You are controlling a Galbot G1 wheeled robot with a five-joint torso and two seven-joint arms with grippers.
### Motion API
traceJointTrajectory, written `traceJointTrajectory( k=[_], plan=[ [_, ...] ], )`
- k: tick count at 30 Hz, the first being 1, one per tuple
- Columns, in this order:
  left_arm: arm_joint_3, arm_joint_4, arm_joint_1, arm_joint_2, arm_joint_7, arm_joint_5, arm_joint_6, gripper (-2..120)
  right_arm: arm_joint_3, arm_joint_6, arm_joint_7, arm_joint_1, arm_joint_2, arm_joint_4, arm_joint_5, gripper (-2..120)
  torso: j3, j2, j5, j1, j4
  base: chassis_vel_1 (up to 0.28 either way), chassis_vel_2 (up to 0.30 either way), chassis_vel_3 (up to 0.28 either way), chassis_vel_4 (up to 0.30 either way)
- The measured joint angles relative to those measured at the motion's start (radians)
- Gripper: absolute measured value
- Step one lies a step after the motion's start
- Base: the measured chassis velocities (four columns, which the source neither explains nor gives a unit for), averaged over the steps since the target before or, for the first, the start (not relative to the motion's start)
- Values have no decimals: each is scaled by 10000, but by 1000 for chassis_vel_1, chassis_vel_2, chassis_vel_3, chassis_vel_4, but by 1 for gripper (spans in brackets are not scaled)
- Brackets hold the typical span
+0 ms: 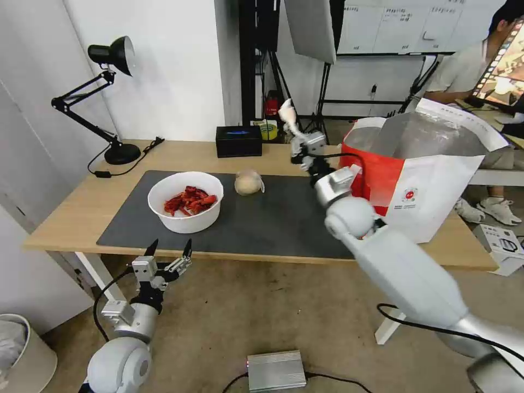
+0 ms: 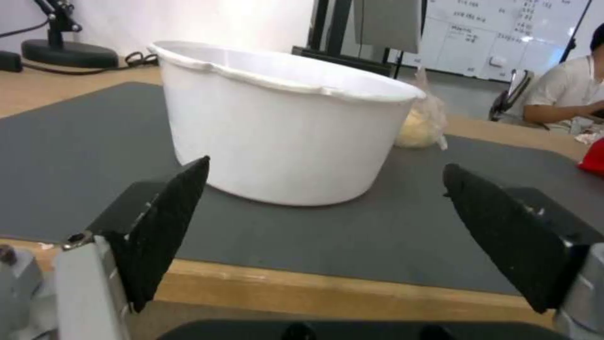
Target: Pick up the trash from the table and place it into the takeout bag.
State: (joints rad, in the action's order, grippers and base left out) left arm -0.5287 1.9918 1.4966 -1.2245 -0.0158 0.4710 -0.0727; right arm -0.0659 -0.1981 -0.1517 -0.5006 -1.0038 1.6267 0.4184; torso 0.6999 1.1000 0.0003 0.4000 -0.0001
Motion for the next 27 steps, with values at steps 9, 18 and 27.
traceJointTrajectory(
  k=[9, 18, 27],
  plan=[
    [178, -18, -20, -42, -6, -157, 7, 100, 1793, -500, 264, -1256, 928, 1293, -381, 0, -1, 0, -1, 0, 0, 0, 0, 0, 0],
    [305, -25, 25, -104, -5, -312, 6, 100, 4205, -549, 158, -3144, 1483, 2290, -112, 0, -1, 0, 1, -1, -1, 0, 0, 0, 0],
    [518, 3, -27, -104, 12, -333, -16, 100, 5862, 1875, -938, -3648, 2985, 2906, 1949, 0, -1, 0, 0, -1, 0, 0, 0, 0, 0]
  ],
)
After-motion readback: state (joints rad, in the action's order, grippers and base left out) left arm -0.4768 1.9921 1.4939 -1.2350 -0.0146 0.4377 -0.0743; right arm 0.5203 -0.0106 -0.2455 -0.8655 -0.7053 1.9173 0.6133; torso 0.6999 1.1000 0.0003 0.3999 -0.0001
